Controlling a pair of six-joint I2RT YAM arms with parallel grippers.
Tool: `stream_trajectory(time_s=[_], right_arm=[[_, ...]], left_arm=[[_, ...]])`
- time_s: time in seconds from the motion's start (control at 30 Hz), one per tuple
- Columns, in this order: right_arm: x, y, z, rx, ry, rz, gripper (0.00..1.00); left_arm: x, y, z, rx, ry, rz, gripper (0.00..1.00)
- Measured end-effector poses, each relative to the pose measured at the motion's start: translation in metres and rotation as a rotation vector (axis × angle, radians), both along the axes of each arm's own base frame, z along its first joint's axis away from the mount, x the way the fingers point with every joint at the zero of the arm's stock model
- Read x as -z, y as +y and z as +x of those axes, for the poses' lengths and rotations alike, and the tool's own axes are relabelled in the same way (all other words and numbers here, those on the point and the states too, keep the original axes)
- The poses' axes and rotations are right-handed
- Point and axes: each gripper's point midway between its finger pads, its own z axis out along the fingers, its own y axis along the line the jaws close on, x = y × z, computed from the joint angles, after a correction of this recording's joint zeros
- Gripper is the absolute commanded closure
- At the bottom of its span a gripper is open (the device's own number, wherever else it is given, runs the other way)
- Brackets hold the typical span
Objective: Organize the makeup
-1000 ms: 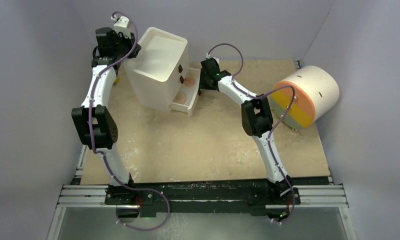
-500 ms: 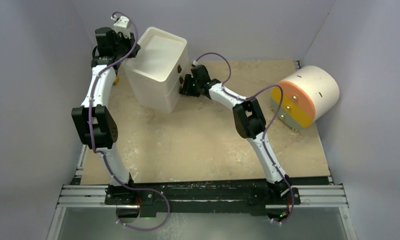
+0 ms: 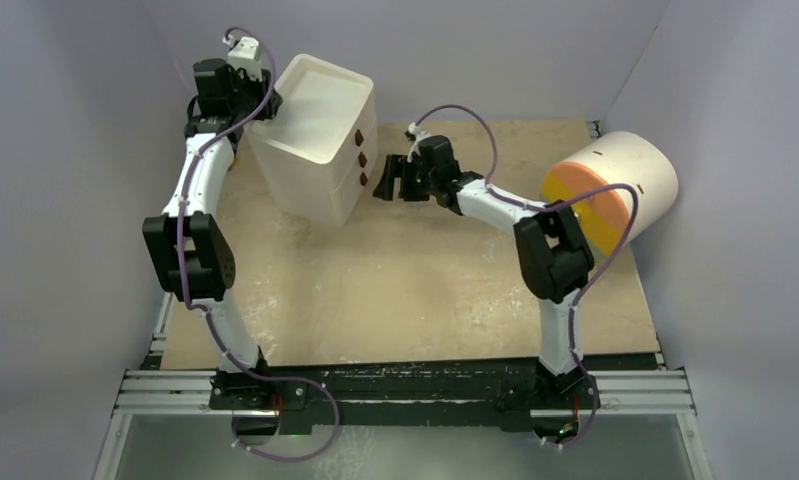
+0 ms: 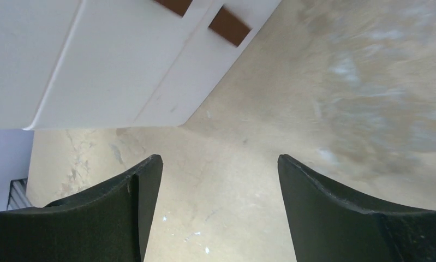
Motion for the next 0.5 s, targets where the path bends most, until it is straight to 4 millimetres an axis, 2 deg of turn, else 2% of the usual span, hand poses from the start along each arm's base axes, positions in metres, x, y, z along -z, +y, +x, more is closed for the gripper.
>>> stream_trajectory(time_s=[0.1, 0.23, 0.33, 0.4, 0.5], right_arm=[[-0.02, -0.026, 0.008, 0.03, -0.056, -0.01, 0.18], [-0.03, -0.061, 0.015, 0.089, -0.12, -0.077, 0.18], [-0.034, -0.074, 0.011, 0.107, -0.158, -0.137, 0.18], [-0.04, -0.08, 0.007, 0.114, -0.187, -0.166, 0.17], [-0.06, -0.09, 0.005, 0.137, -0.25, -0.199, 0.17]], left_arm=[[0.003, 0.001, -0.005, -0.039, 0.018, -0.007, 0.52], [0.007, 0.0, -0.017, -0.076, 0.043, -0.021, 0.35], [0.008, -0.001, -0.022, -0.09, 0.053, -0.023, 0.25], [0.008, -0.001, -0.022, -0.093, 0.056, -0.028, 0.23], [0.007, -0.001, -0.024, -0.095, 0.069, -0.031, 0.19]])
